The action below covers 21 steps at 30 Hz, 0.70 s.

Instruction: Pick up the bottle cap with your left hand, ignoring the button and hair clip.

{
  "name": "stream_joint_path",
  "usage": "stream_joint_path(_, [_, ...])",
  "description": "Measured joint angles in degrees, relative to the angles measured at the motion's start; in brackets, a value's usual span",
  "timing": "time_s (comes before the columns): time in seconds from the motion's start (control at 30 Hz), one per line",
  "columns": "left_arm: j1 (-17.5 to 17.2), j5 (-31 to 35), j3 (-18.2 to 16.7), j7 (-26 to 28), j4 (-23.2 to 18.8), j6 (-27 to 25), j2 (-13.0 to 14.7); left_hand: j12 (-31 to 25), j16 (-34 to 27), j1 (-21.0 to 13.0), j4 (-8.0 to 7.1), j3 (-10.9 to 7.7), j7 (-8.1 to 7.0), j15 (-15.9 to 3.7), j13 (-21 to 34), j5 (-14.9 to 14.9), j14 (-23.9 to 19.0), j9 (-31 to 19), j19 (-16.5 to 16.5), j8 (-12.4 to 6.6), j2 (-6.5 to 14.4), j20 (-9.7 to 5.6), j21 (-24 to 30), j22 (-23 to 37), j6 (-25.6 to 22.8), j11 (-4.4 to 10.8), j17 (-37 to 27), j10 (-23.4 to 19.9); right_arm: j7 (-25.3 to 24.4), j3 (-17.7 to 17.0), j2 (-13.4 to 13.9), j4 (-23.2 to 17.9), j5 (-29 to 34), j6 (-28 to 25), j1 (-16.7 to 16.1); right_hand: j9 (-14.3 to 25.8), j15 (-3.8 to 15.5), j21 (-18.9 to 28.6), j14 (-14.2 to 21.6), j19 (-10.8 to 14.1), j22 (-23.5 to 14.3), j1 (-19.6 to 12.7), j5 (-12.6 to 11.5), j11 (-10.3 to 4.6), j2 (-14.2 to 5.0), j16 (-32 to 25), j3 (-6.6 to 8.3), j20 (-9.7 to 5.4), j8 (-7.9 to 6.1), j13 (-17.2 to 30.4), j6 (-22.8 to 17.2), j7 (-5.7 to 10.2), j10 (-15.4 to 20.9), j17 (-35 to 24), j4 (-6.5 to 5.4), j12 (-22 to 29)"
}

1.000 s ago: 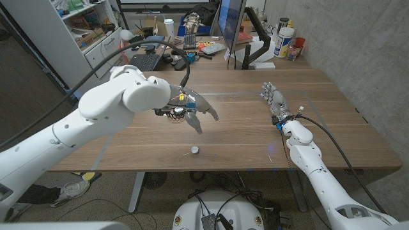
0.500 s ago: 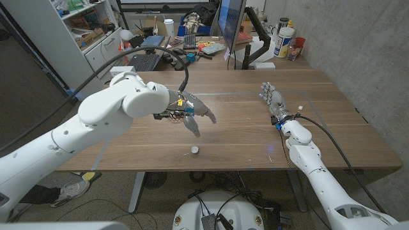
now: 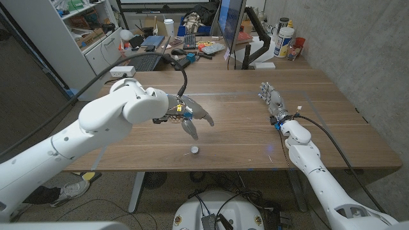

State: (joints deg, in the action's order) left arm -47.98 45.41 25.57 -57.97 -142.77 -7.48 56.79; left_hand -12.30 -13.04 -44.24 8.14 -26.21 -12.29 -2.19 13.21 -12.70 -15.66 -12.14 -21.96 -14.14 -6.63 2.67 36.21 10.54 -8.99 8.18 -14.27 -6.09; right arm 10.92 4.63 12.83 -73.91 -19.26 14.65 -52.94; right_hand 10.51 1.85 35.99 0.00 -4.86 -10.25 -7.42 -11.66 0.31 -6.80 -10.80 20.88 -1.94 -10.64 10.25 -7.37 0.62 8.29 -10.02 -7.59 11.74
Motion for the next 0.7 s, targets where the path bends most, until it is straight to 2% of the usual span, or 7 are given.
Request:
stream_joint_path(0.6, [-2.51,3.42,-0.22,1.1,0.63,2.35,0.05,-0.51,0.0,-0.46,-0.21,0.25,-0.15,0.0,0.26,0.0,0.0,0.01,-0.23,-0.28,0.33,-0.22,0.0,-0.01,-0.6,0.22,-0.26,-0.22,-0.5,0.47,0.02,0.16,0.43,-0.12,0.11,0.0,0.0,0.0,0.0,0.0,0.0,0.15,0.0,0.0,-0.15,0.0,-0.02,0.0,0.0,0.0,0.0,0.0,0.0,0.13,0.02,0.0])
stream_joint_path(0.7, [-3.14,3.91,-0.41,1.49,0.83,2.7,0.0,-0.51,0.0,-0.51,-0.17,0.65,-0.3,0.0,0.26,0.0,0.0,0.01,-0.23,-0.28,0.39,-0.22,0.0,-0.01,-0.75,0.22,-0.26,-0.22,-0.57,0.5,0.02,0.18,0.46,-0.12,0.12,0.0,0.0,0.0,0.0,0.0,0.0,0.15,0.0,0.0,-0.15,0.0,-0.48,0.0,0.0,0.0,0.0,0.0,0.0,0.16,0.0,0.0])
